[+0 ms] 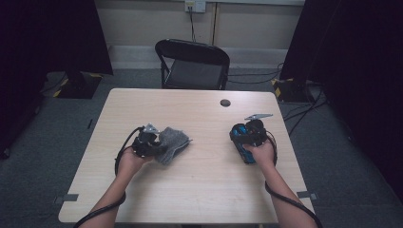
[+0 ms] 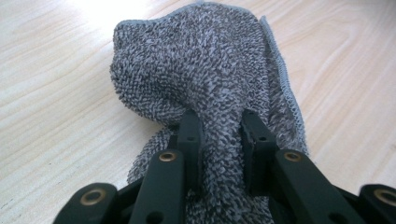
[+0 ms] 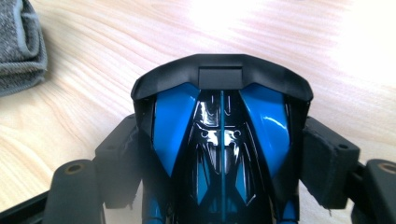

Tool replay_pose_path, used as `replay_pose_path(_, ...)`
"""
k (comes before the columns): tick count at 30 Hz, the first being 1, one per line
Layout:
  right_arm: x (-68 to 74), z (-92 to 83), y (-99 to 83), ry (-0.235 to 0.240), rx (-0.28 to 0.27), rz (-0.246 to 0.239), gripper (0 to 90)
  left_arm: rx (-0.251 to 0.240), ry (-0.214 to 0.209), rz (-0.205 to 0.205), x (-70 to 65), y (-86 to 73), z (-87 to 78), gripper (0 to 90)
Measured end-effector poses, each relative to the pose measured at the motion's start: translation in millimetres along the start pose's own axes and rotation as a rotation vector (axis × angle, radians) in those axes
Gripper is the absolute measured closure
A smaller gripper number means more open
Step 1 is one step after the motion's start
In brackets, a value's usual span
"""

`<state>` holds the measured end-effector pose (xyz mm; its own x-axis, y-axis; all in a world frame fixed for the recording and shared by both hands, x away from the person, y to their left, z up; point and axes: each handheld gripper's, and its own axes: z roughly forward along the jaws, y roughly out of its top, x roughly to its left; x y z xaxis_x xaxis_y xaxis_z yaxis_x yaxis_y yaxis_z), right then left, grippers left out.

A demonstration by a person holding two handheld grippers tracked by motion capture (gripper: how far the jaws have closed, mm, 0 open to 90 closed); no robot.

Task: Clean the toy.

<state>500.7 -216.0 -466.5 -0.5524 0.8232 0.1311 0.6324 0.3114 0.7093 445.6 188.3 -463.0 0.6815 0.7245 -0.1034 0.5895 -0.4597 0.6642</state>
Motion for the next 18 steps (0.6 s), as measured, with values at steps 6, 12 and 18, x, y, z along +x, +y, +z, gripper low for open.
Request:
replay_pose_path(6,-3.1,8.9,-1.8,-0.002,0.012,0.011,25.2,0.007,0.009,-0.001,3.7,1.7,7.3,72.3)
replay_pose_path(12,-4.6,18.9,-2.8,-0.021,0.041,-0.001,25.1,0.019,0.023,-0.006,7.0,-0.8,11.6,71.9)
replay_pose_path(18,-3.4,24.5,-3.6,-0.036,0.060,-0.015,25.1,0.026,0.022,-0.009,8.2,-0.6,12.9,70.7)
